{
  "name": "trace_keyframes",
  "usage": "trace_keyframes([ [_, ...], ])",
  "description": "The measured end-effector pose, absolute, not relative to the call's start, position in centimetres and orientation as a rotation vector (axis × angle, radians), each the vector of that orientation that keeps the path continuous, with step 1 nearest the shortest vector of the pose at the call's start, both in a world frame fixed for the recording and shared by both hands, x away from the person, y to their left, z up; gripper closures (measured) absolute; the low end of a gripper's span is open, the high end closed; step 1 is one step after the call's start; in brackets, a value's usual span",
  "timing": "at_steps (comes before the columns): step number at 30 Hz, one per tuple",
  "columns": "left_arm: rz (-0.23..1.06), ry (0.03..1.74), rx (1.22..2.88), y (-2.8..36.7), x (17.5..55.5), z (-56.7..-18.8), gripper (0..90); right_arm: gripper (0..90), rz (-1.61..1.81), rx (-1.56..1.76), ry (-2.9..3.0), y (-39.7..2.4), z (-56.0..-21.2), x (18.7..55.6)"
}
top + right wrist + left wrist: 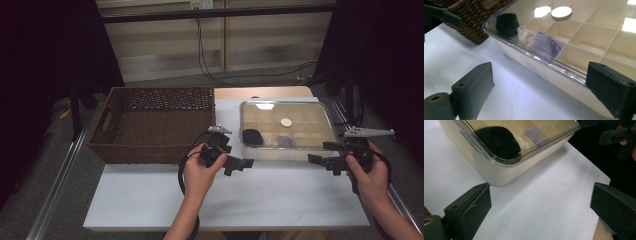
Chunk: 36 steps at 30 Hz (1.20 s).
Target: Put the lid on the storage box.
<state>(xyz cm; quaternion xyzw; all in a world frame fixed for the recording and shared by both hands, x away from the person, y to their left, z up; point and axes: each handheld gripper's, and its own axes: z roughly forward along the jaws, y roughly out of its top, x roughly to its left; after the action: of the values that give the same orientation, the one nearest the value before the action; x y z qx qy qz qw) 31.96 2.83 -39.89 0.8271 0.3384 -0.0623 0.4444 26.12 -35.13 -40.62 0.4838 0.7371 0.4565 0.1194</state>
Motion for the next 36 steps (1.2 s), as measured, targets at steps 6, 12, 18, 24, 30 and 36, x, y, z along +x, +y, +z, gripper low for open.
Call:
trace_keyframes([
  [6,-0.161,0.822,2.068,3.1,31.3,-40.7,3.1,7.3,1.336,1.383,2.175,-34.8,-40.6,25.4],
  [12,-0.160,0.817,2.078,3.7,30.7,-41.4,3.1,7.3,1.358,1.362,2.197,-34.3,-40.7,24.8],
  [18,-0.160,0.827,2.076,4.5,30.3,-42.1,3.2,7.3,1.356,1.358,2.210,-33.9,-41.0,24.4],
  [24,-0.158,0.821,2.076,5.1,29.8,-42.8,3.2,7.3,1.362,1.356,2.218,-33.6,-41.6,24.0],
  [30,-0.152,0.822,2.094,5.4,29.5,-43.3,3.1,7.3,1.377,1.347,2.228,-33.4,-42.1,23.8],
  [36,-0.139,0.808,2.108,5.7,29.4,-43.7,3.2,7.2,1.372,1.330,2.243,-33.0,-42.5,23.5],
])
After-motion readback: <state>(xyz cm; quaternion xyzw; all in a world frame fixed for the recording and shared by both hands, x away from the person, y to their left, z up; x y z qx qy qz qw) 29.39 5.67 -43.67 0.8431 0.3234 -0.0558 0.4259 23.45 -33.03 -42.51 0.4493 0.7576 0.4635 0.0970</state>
